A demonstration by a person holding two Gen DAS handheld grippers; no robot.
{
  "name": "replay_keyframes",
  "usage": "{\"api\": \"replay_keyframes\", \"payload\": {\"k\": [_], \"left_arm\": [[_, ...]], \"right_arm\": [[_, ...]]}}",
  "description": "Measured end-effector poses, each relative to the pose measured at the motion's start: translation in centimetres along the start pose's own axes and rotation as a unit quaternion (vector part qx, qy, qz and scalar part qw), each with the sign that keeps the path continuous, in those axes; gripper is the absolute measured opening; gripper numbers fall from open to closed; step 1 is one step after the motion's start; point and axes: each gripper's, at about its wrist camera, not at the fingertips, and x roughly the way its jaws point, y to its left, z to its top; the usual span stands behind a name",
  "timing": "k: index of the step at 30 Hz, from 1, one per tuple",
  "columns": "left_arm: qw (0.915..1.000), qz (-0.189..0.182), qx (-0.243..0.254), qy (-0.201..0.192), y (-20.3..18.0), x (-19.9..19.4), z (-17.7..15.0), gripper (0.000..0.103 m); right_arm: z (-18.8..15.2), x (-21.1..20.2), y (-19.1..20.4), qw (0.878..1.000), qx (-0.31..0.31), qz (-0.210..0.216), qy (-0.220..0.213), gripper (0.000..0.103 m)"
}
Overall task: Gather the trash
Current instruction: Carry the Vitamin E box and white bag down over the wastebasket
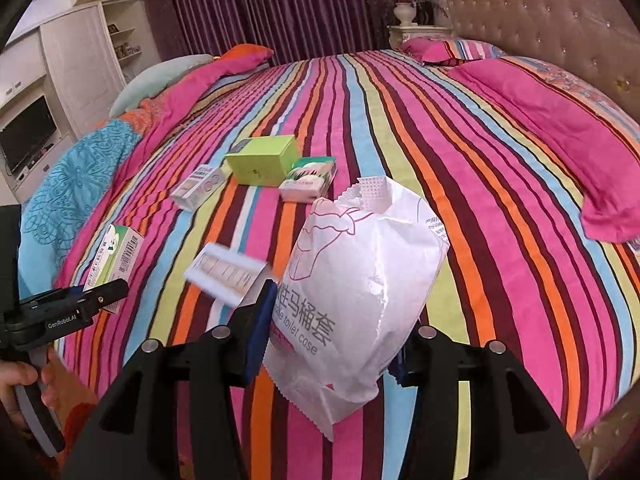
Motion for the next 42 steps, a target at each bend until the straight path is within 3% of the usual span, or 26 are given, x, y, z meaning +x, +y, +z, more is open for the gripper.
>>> {"api": "replay_keyframes", "payload": {"k": [12,21,34,42], "left_arm": [[0.9995,-0.026,0.017,-0.005,-0.1,-5.8,-8.8,0.055],[0.9991,-0.026,0.029,0.016,0.3,-7.7,-14.6,0.055],[0.9945,-0.023,0.046,0.091,-0.7,-5.8,-22.4,0.055],[0.9889,-0.025,0.039,0.141,-0.7,-3.0,-24.3,0.055]], "right_arm": [[-5.4,-6.0,2.7,1.0,-0.01,0.023,-0.009,0.046],[-9.1,-7.4,5.3,0.999,-0.027,0.044,0.013,0.046],[-16.6,-5.7,7.6,0.991,-0.021,0.076,0.111,0.046],[-19.6,-2.5,6.4,0.975,0.028,0.093,0.2,0.046]]}}
